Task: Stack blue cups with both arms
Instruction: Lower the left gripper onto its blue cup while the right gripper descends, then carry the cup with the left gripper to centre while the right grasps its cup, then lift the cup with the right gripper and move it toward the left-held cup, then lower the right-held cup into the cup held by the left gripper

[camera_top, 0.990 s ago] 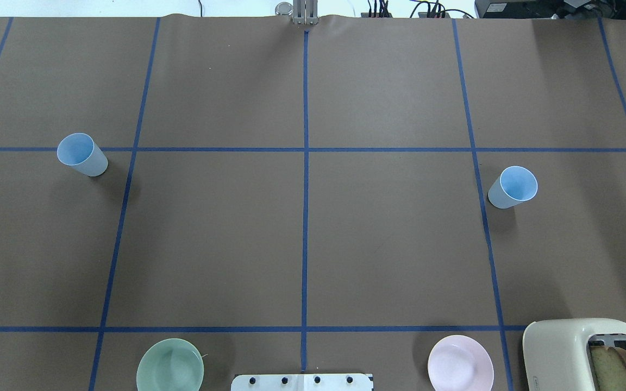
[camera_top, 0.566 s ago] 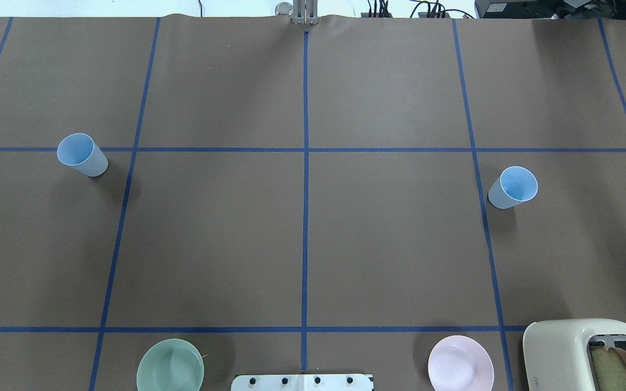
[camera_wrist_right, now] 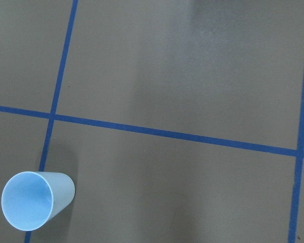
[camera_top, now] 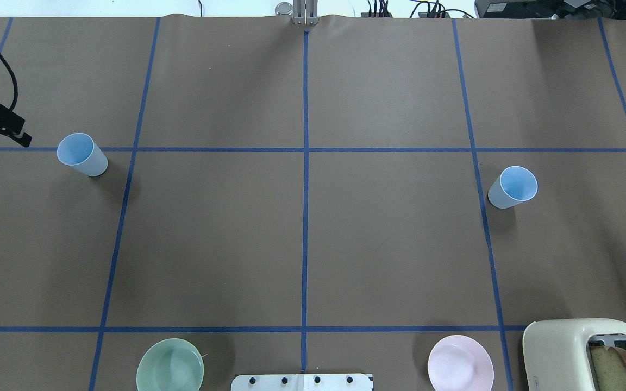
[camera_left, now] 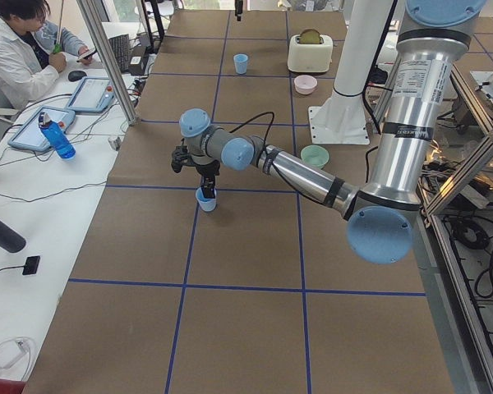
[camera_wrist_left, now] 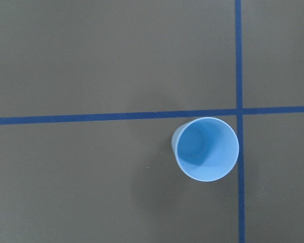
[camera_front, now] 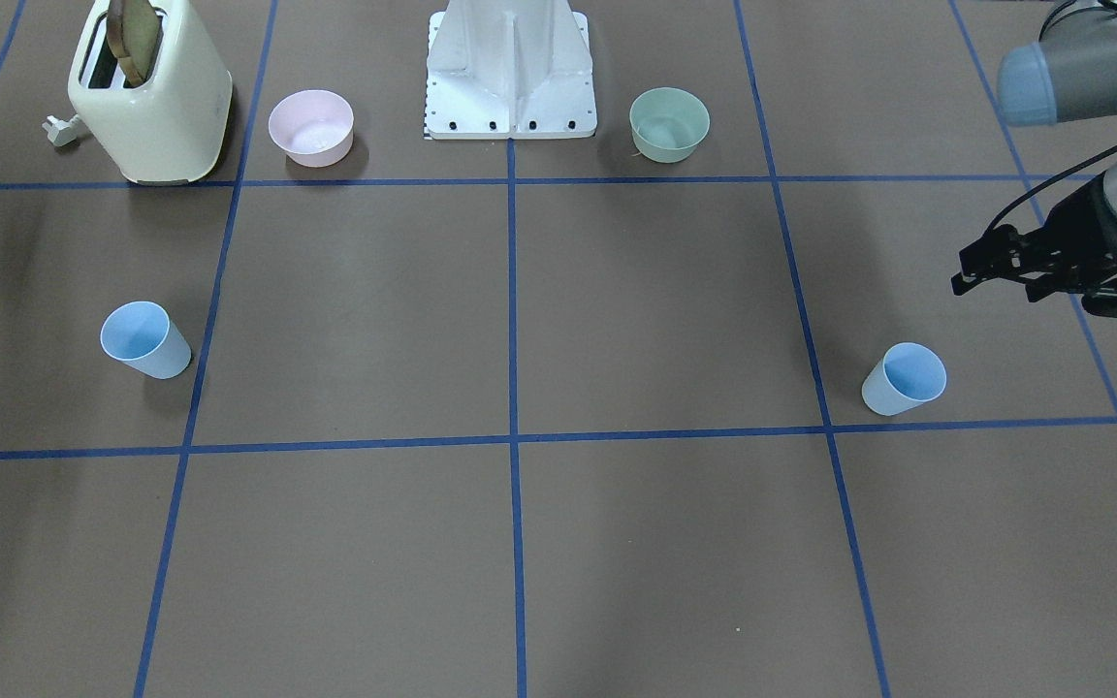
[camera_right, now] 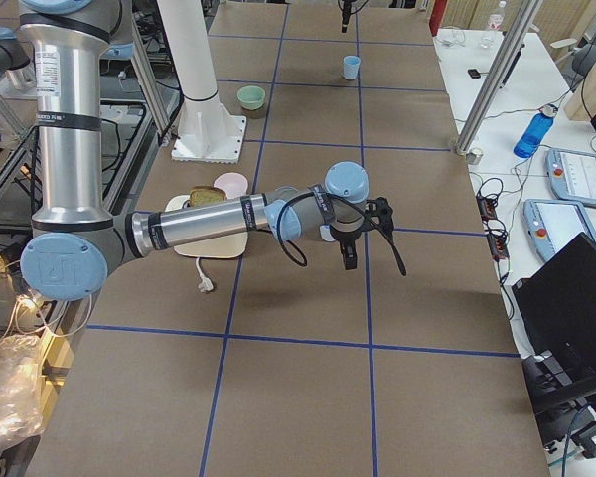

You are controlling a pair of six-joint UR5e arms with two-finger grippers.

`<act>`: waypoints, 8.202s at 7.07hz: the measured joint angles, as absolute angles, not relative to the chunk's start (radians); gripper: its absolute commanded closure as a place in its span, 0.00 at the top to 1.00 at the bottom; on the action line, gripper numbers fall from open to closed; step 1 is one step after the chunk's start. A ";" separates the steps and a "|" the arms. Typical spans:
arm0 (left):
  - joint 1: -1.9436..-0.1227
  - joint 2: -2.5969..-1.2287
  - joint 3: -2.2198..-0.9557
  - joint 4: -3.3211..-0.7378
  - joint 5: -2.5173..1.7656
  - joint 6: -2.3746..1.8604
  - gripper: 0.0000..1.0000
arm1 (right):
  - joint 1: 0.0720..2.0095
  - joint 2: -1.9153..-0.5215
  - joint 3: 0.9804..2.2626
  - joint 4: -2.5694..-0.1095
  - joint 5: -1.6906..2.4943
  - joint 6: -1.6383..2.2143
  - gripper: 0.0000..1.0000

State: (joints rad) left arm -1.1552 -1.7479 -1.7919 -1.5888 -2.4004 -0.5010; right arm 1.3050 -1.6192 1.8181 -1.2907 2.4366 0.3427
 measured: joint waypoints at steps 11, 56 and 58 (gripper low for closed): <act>-1.093 -1.871 -1.502 -1.781 -2.352 -0.544 0.64 | 1.057 -1.507 1.778 -1.145 2.329 0.736 0.99; -0.866 -2.170 -1.592 -1.749 -2.292 -0.957 0.95 | 0.762 -0.856 1.796 -1.666 2.204 0.936 0.00; -0.941 -2.103 -1.589 -1.749 -2.326 -0.791 0.95 | 0.697 -0.794 1.737 -1.666 2.138 0.980 0.00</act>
